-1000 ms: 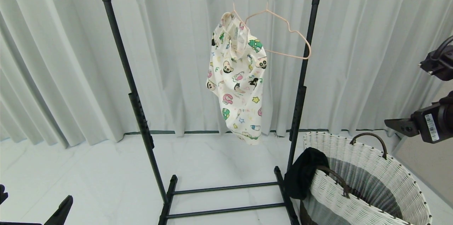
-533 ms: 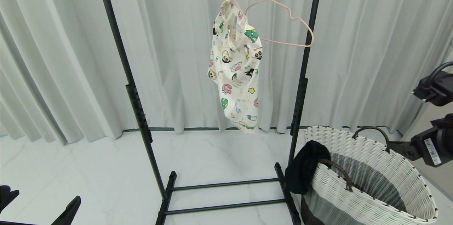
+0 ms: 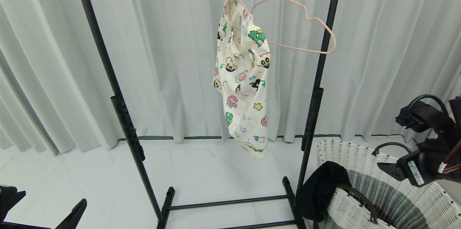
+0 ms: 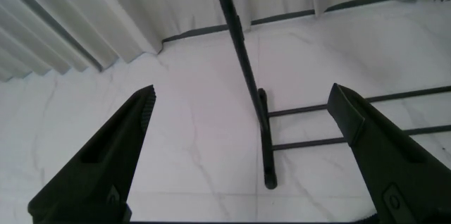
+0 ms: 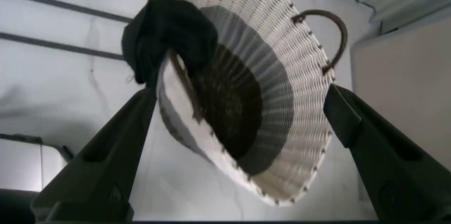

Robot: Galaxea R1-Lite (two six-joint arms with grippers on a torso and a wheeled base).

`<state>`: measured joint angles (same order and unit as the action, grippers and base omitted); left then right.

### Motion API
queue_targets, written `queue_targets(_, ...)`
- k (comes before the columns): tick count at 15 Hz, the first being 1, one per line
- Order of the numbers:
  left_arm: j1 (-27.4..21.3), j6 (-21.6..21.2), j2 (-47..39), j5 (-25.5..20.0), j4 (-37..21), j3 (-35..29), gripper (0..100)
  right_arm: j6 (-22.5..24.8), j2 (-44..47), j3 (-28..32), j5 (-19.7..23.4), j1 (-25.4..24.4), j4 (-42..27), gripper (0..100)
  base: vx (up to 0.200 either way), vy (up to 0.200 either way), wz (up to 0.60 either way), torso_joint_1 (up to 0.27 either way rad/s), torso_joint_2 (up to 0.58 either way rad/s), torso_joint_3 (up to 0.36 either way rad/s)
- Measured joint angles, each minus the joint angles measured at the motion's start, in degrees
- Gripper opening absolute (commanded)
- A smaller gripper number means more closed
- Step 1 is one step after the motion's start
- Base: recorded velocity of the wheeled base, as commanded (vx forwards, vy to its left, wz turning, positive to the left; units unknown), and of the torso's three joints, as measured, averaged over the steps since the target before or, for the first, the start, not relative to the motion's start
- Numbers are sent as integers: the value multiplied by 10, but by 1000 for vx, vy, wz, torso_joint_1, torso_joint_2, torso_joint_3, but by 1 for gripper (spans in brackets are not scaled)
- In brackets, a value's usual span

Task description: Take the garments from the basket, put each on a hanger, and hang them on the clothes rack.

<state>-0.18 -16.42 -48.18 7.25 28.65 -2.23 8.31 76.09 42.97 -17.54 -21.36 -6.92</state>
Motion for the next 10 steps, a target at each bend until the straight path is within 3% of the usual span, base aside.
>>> queue_targets(3,1,0,-13,1,0,-4,100,11,45,-14,37,0,9,100,200,0,0,4,2,2)
queue_targets(6,1,0,-28,1,0,-8,100,60,93,-33,70,7,18,100,0,0,0,0,0,0)
queue_targets(10,2,1,-37,3,0,-14,100,73,173,-43,81,10,75,100,0,0,0,0,0,0)
